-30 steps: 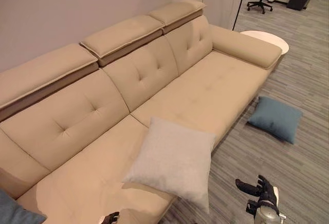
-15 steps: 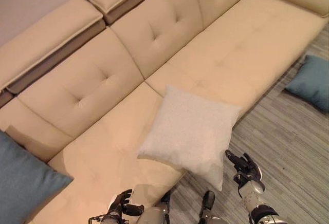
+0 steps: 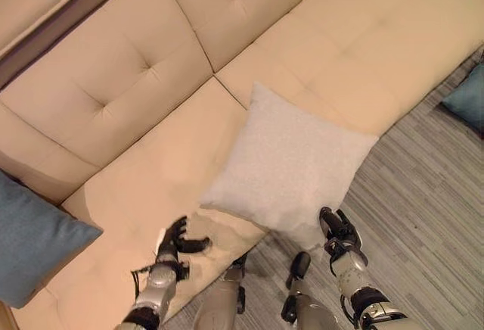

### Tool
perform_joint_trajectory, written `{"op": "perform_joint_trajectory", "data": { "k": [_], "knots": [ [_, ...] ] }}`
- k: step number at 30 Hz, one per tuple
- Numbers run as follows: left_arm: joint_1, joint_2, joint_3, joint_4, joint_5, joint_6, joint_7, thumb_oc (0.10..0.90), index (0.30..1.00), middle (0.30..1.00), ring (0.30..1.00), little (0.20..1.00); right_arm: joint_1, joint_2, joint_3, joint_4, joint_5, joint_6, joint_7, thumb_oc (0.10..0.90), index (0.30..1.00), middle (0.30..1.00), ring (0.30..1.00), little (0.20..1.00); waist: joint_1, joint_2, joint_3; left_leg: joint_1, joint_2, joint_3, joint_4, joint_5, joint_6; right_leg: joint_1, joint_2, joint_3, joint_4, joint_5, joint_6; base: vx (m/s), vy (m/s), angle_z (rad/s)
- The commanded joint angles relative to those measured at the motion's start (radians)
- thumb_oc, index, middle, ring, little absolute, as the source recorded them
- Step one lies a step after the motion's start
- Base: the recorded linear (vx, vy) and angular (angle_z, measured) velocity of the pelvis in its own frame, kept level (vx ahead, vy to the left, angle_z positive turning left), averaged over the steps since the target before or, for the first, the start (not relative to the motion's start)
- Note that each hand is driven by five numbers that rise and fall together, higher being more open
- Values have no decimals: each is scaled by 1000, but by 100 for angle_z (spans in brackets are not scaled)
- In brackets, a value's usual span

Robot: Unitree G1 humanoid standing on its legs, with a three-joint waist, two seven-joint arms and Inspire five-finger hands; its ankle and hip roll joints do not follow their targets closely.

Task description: Pick up all the scattered cushions and arrange them neatly on the sofa.

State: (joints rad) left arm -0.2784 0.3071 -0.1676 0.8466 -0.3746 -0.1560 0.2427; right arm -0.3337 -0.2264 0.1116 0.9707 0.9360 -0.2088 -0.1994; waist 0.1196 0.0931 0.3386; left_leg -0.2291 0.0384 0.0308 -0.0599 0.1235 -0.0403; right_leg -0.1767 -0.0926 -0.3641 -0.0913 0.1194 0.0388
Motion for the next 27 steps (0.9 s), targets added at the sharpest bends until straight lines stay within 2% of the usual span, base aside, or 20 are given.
{"op": "perform_joint_trajectory", "data": {
  "k": [1, 6, 12, 17, 22, 25, 27],
  "knots": [
    [-50, 112, 44, -30, -48, -105, 83, 800, 900, 900, 900, 900, -34, 36, 41, -29, -66, -21, 41, 800, 900, 900, 900, 900, 8, -36, -39, -41, -29, -37, 3, -27, -33, -53, -72, 34, 77, -46, 104, -8, 34, 9],
    [-132, 179, 78, -85, -72, -123, 113, 800, 900, 900, 900, 900, -53, 31, 43, -20, -81, -20, 44, 800, 900, 900, 900, 900, 2, -52, -27, -57, -30, -27, 23, -39, -30, -63, -77, 47, 78, -37, 109, -4, 20, 1],
    [-222, 179, 90, -118, -222, -157, 91, 800, 900, 900, 900, 900, -80, 39, 51, -11, -69, -18, 48, 800, 900, 900, 900, 900, -10, -69, -13, -79, -33, -15, 50, -51, -28, -78, -82, 60, 78, -26, 113, 5, 32, -8],
    [-279, 170, 35, -143, -246, -150, 50, 800, 900, 900, 900, 900, -102, 41, 67, -20, -59, -15, 55, 800, 900, 900, 900, 900, -26, -79, 3, -104, -38, -3, 75, -61, -24, -98, -86, 76, 82, -16, 116, 1, 55, -5],
    [-304, 108, -21, -158, -277, -141, 9, 800, 900, 900, 900, 900, -128, 42, 80, -11, -62, -6, 58, 800, 900, 900, 900, 900, -39, -88, 10, -117, -42, 6, 76, -62, -23, -113, -88, 84, 77, -6, 119, 12, 30, -9],
    [-306, 27, -59, -180, -352, -133, -43, 800, 900, 900, 900, 900, -137, 45, 92, -10, -72, 5, 62, 800, 900, 900, 900, 900, -48, -87, 13, -118, -45, 6, 65, -59, -21, -117, -90, 82, 74, -6, 120, 32, 27, -4],
    [-304, 3, -78, -204, -374, -125, -73, 800, 900, 900, 900, 900, -138, 44, 94, -6, -77, 9, 67, 800, 900, 900, 900, 900, -50, -84, 15, -117, -48, 6, 59, -57, -22, -118, -91, 81, 73, -5, 122, 0, 0, 0]
  ]
}}
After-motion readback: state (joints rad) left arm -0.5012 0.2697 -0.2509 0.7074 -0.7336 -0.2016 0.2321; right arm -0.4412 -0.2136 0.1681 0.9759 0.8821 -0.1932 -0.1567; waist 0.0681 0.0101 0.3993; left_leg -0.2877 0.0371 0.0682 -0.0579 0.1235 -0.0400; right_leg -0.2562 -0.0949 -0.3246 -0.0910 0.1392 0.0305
